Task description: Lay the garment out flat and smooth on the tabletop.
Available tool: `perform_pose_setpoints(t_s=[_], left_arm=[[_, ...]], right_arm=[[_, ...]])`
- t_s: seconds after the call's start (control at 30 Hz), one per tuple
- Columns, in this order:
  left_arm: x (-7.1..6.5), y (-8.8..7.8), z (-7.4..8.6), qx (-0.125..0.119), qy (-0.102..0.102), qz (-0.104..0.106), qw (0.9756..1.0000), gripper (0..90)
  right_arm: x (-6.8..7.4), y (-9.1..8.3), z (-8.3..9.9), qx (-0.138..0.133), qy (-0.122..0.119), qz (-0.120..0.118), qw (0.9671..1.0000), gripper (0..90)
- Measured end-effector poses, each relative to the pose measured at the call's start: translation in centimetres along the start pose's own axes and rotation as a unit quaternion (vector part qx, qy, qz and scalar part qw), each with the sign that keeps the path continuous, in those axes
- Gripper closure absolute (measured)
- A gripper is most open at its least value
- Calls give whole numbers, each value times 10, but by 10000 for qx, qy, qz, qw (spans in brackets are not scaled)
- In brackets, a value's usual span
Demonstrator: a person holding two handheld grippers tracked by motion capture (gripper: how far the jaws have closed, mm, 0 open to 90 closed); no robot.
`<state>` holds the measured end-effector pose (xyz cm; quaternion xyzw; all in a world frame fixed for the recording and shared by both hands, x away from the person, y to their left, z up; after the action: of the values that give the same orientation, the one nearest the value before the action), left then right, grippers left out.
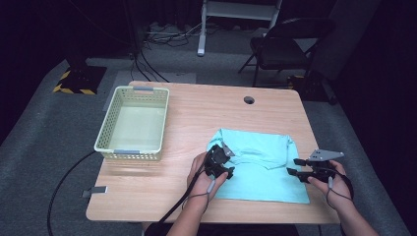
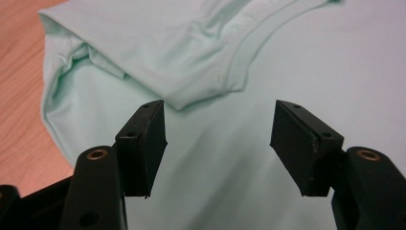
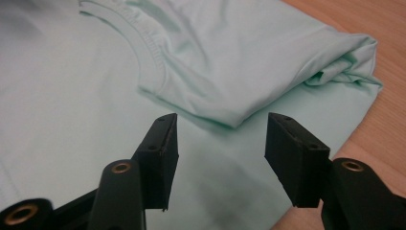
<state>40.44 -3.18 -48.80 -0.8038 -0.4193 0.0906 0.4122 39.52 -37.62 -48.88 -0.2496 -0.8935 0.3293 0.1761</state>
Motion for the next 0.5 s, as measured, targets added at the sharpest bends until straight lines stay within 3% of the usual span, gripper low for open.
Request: perform_pose_setpoints(t_s=[0.07,0.27,0.4,0.5], left_arm=[[3,7,-3,65,2,-65,10000,369],[5,20,-11,113,-36,-7,9999,374],[5,28,-15,201,20,-23,9998,383],[5,32,-16,295,29,22,9996,488]], right_arm=[[-4,3,-3,-3,52,23,10000,462],[-16,19,-5,137,116,-3,9998,484],[-19,25,-8,231,195,-74,9995,634],[-20,28,-11,385,172,-127,9990,788]])
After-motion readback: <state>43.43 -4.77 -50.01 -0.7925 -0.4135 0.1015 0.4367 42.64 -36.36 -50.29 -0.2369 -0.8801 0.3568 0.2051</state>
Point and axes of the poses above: each handheld gripper's, and its own axes: y roughly forward along the jaws, z roughly out of its underside, x roughly to its left, the point moved 2 cm from there along y, roughly forward along the jaws, and after that the axes turned 13 degrees about -z, right-handed, at the moved point
